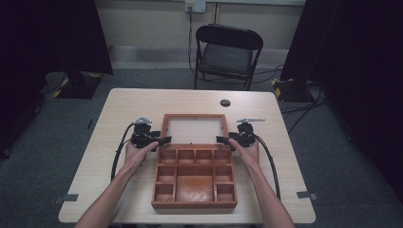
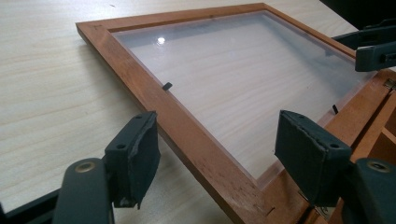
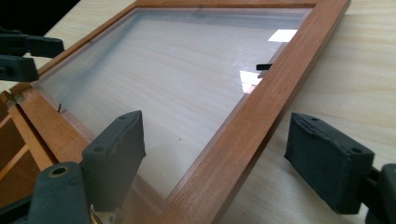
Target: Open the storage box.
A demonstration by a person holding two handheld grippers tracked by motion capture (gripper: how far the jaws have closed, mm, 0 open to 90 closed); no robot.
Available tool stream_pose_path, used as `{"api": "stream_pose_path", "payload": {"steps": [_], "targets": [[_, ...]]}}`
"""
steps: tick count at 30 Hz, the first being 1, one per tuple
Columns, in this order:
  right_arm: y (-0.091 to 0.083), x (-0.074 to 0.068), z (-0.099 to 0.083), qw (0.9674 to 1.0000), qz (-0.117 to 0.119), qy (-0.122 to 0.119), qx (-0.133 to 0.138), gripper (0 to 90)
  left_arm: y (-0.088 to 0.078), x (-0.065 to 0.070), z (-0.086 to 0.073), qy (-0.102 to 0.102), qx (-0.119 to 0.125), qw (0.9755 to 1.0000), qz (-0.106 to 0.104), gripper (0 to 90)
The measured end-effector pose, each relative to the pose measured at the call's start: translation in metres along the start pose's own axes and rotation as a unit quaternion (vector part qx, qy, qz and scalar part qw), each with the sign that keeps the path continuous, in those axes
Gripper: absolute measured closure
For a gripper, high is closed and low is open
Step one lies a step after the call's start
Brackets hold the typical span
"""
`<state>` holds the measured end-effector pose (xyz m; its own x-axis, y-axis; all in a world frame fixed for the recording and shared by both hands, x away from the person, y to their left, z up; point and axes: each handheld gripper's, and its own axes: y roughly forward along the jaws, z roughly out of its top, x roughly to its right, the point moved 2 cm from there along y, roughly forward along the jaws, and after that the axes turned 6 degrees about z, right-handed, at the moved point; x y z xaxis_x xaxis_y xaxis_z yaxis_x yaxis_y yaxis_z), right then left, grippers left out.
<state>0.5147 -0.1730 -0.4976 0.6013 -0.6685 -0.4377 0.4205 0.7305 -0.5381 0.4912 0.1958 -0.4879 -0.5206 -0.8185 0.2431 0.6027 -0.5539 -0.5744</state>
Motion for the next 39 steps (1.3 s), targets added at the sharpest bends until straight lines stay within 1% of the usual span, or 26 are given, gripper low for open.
{"api": "stream_pose_path", "payload": {"steps": [2,3,8,9,10,11,12,13,16,17,18,19,20,22,23,24,26,27,28,29,32,33,35,37,38,39], "targets": [[-0.001,0.0,0.0,1.0,0.0,0.0,0.0,19.2,-0.001,-0.001,0.0,-0.001,-0.001,1.0,0.0,29.8],[-0.005,0.0,0.001,0.9999,-0.009,-0.001,0.007,19.4,-0.003,-0.002,0.0,0.001,0.0,1.0,0.007,28.5],[-0.013,-0.004,0.004,0.9997,-0.01,-0.006,0.02,19.5,-0.01,-0.005,0.001,0.0,-0.002,1.0,0.008,25.6],[-0.017,-0.007,0.006,0.9997,-0.01,-0.015,0.018,19.4,-0.014,-0.004,0.0,0.004,0.002,0.9999,0.014,25.5],[-0.017,-0.007,0.006,0.9997,-0.01,-0.015,0.018,19.4,-0.014,-0.004,0.0,0.004,0.002,0.9999,0.014,25.3],[-0.023,-0.012,0.007,0.9994,-0.014,-0.025,0.019,19.2,-0.019,-0.004,-0.003,0.019,-0.007,0.9996,0.02,24.6],[-0.023,-0.012,0.007,0.9994,-0.014,-0.025,0.019,19.2,-0.019,-0.004,-0.003,0.019,-0.007,0.9996,0.02,23.9],[-0.029,-0.015,0.007,0.999,-0.017,-0.031,0.026,19.5,-0.024,-0.005,-0.006,0.01,-0.001,0.9998,0.016,23.7],[-0.034,-0.018,0.005,0.9987,-0.018,-0.035,0.031,19.2,-0.028,-0.006,-0.009,0.009,-0.001,0.9998,0.018,23.7],[-0.041,-0.022,0.002,0.9987,-0.018,-0.04,0.026,16.9,-0.031,-0.007,-0.011,0.015,-0.004,0.9997,0.021,23.7],[-0.041,-0.022,0.002,0.9987,-0.018,-0.04,0.026,16.9,-0.033,-0.006,-0.011,0.013,-0.002,0.9997,0.021,23.7],[-0.047,-0.025,0.0,0.9986,-0.017,-0.044,0.021,15.9,-0.037,-0.007,-0.013,0.012,-0.001,0.9997,0.021,23.6],[-0.051,-0.027,0.0,0.9984,-0.018,-0.048,0.026,15.7,-0.039,-0.006,-0.014,0.006,0.002,0.9998,0.017,23.6],[-0.055,-0.029,-0.001,0.998,-0.019,-0.052,0.028,15.4,-0.041,-0.006,-0.015,0.009,0.002,0.9997,0.021,23.8],[-0.059,-0.03,-0.003,0.9979,-0.02,-0.055,0.029,15.4,-0.044,-0.005,-0.017,0.017,0.001,0.9996,0.025,23.8],[-0.066,-0.032,-0.007,0.9977,-0.023,-0.058,0.028,15.0,-0.046,-0.005,-0.02,0.015,0.001,0.9996,0.026,24.0],[-0.07,-0.033,-0.009,0.9977,-0.027,-0.056,0.028,15.0,-0.048,-0.005,-0.021,0.012,0.001,0.9996,0.025,24.0],[-0.075,-0.034,-0.013,0.9977,-0.026,-0.055,0.028,15.0,-0.053,-0.005,-0.022,0.016,0.001,0.9995,0.026,24.0],[-0.075,-0.034,-0.013,0.9977,-0.026,-0.055,0.028,15.0,-0.053,-0.005,-0.022,0.016,0.001,0.9995,0.026,24.0],[-0.082,-0.036,-0.018,0.9975,-0.032,-0.055,0.03,14.7,-0.059,-0.003,-0.024,0.025,-0.002,0.9994,0.026,24.0],[-0.087,-0.038,-0.022,0.9972,-0.036,-0.058,0.032,14.7,-0.064,-0.002,-0.026,0.03,-0.004,0.9991,0.029,24.0],[-0.093,-0.04,-0.028,0.9972,-0.038,-0.057,0.03,14.7,-0.07,-0.003,-0.032,0.037,-0.005,0.9987,0.035,23.9],[-0.097,-0.041,-0.033,0.9972,-0.04,-0.058,0.027,14.5,-0.073,-0.004,-0.037,0.025,-0.005,0.9991,0.033,23.9],[-0.099,-0.042,-0.036,0.9969,-0.044,-0.06,0.023,14.5,-0.073,-0.005,-0.041,0.022,-0.006,0.9992,0.032,23.9],[-0.101,-0.042,-0.04,0.9967,-0.051,-0.061,0.017,14.5,-0.073,-0.007,-0.043,0.027,-0.014,0.999,0.034,23.8],[-0.103,-0.042,-0.043,0.9966,-0.055,-0.058,0.015,14.5,-0.073,-0.008,-0.046,0.022,-0.015,0.999,0.035,23.6]]}}
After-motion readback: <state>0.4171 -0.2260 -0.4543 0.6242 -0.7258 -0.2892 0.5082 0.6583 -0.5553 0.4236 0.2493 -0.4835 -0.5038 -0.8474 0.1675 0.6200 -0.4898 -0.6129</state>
